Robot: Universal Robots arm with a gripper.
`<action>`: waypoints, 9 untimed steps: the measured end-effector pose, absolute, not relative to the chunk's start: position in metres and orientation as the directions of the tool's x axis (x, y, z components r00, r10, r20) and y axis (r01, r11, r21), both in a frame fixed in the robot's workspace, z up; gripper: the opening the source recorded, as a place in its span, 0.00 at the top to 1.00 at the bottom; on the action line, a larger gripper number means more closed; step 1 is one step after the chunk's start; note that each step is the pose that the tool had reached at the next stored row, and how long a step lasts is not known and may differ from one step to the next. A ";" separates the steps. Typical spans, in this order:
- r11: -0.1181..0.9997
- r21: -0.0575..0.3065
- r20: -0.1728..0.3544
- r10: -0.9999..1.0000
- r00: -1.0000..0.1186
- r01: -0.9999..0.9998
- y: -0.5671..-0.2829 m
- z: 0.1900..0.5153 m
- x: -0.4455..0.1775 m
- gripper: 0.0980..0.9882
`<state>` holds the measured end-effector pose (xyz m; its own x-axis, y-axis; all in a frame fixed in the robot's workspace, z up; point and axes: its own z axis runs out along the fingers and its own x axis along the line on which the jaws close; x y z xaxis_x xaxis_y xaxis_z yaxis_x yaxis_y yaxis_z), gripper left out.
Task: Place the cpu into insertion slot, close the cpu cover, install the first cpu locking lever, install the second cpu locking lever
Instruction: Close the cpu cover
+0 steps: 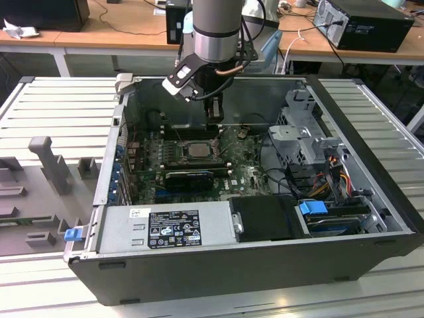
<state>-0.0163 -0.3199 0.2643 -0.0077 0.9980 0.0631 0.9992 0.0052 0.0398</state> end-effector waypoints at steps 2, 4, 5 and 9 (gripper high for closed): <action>0.005 0.040 0.063 0.998 -0.008 0.999 -0.319 0.264 -0.014 0.99; 0.005 0.040 0.063 0.998 -0.008 0.999 -0.319 0.264 -0.012 0.99; 0.005 0.040 0.063 0.998 -0.008 0.999 -0.319 0.264 -0.011 0.99; 0.005 0.040 0.063 0.998 -0.008 0.999 -0.319 0.266 -0.009 0.99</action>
